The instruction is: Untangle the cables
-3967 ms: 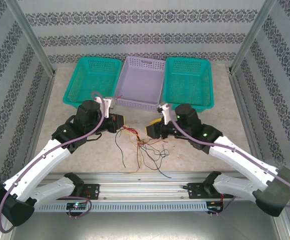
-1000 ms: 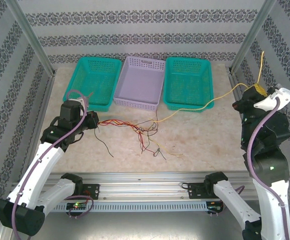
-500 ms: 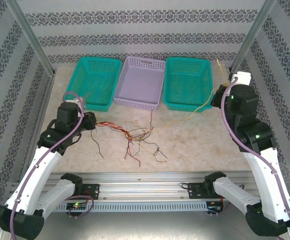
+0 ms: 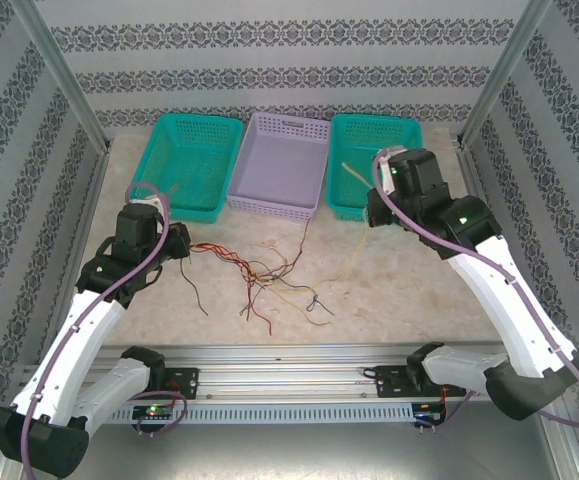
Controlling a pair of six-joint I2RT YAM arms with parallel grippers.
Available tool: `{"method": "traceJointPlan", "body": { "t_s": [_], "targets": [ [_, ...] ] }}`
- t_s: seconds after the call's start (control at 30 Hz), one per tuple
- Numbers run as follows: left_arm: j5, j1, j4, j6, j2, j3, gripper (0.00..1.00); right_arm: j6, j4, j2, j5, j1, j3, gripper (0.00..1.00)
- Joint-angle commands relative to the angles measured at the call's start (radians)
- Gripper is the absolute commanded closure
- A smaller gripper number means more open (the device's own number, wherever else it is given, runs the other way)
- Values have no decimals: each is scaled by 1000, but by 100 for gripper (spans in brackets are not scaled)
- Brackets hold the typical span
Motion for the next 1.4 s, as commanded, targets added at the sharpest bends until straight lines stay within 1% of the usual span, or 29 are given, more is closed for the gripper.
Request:
{"method": "traceJointPlan", "body": {
  "t_s": [0.0,0.03,0.1,0.2,0.27,0.33,0.37,0.47,0.6,0.63,0.67,0.73,0.87,0.97,1.03,1.1,1.17,1.27,1.37],
  "targets": [
    [-38,17,12,-17,7,47,100,-24,-87,-2,-107,33,16,100],
    [-35,17,12,-21,21,60,100,-21,-82,-9,-136,33,3,100],
    [-37,16,13,-19,44,81,100,-8,-60,-39,-154,31,-23,100],
    [-63,17,-1,7,71,106,100,8,-53,-84,-250,-9,-23,100],
    [-67,16,-6,16,73,101,100,19,-63,-114,-241,-27,-11,100],
    [-64,17,-1,17,58,75,100,39,-79,-161,-87,-37,7,100],
    [-59,20,-4,19,50,69,100,33,-79,-186,-29,-39,14,100],
    [-75,19,-17,32,22,59,100,32,-72,-262,133,-42,31,100],
    [-78,20,-24,34,5,53,100,3,-77,-327,338,-42,42,100],
    [-76,19,-22,33,3,53,100,0,-76,-341,379,-41,40,100],
    [-69,19,-18,31,5,49,100,-5,-66,-355,388,-42,32,100],
    [-52,20,-11,27,13,48,100,2,-41,-369,371,-41,24,100],
    [-26,19,-2,21,29,45,100,-20,18,-326,341,-41,53,100],
    [-5,20,2,17,35,39,100,-53,74,-261,362,-38,112,100],
    [0,19,2,18,38,38,100,-88,131,-220,404,-33,147,100],
    [8,20,4,17,39,36,100,-141,230,-188,482,-26,152,100],
    [20,19,10,14,41,32,100,-211,372,-161,542,-22,135,100],
    [29,20,15,12,44,30,100,-305,510,-79,594,-27,160,100],
    [44,19,24,10,45,24,100,-384,629,13,599,-47,203,100]
  ]
}}
